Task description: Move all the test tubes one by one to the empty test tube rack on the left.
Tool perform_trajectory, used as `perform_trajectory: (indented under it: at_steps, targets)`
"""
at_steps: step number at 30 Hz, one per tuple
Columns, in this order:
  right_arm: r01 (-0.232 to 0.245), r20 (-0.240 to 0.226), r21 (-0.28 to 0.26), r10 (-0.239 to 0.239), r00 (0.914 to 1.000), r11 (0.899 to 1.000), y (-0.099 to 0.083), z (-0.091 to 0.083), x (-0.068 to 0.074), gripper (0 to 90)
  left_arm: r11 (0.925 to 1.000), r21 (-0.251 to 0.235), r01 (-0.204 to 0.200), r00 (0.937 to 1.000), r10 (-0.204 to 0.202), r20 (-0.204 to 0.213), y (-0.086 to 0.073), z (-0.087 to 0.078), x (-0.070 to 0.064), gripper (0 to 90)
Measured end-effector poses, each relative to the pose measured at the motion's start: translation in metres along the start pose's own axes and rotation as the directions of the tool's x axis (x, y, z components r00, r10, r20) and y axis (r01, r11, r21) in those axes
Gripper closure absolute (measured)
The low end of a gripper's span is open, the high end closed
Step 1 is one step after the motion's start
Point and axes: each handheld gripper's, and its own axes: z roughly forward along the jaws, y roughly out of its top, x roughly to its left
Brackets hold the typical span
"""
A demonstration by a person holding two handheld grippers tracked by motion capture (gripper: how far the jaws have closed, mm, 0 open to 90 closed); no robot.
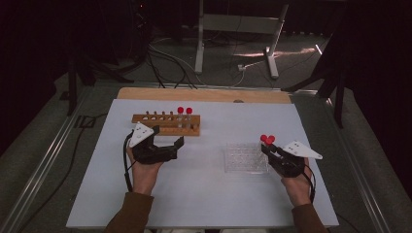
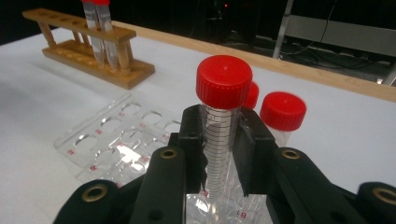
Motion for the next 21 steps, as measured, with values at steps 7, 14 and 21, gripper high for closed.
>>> perform_trajectory:
  at_steps: [7,14,21]
  targets:
    - [0.000,0.000,-0.024,0.000,1.0000,1.000,0.007,-0.006,0.000,73.7,1.0000,0.009,0.000,1.0000,0.000,0.000,-0.001,0.001,0.000,0.5]
    - [-0.006,-0.006,-0.055,0.005,1.0000,0.998,0.015,-0.014,0.002,73.7,0.9998,0.012,0.013,0.9999,-0.013,0.006,-0.002,0.001,0.001,0.5]
    - [-0.006,-0.014,-0.077,0.005,0.9999,0.997,0.022,-0.020,0.005,73.7,0.9999,0.011,0.006,0.9999,-0.006,0.014,-0.001,0.001,-0.003,0.5]
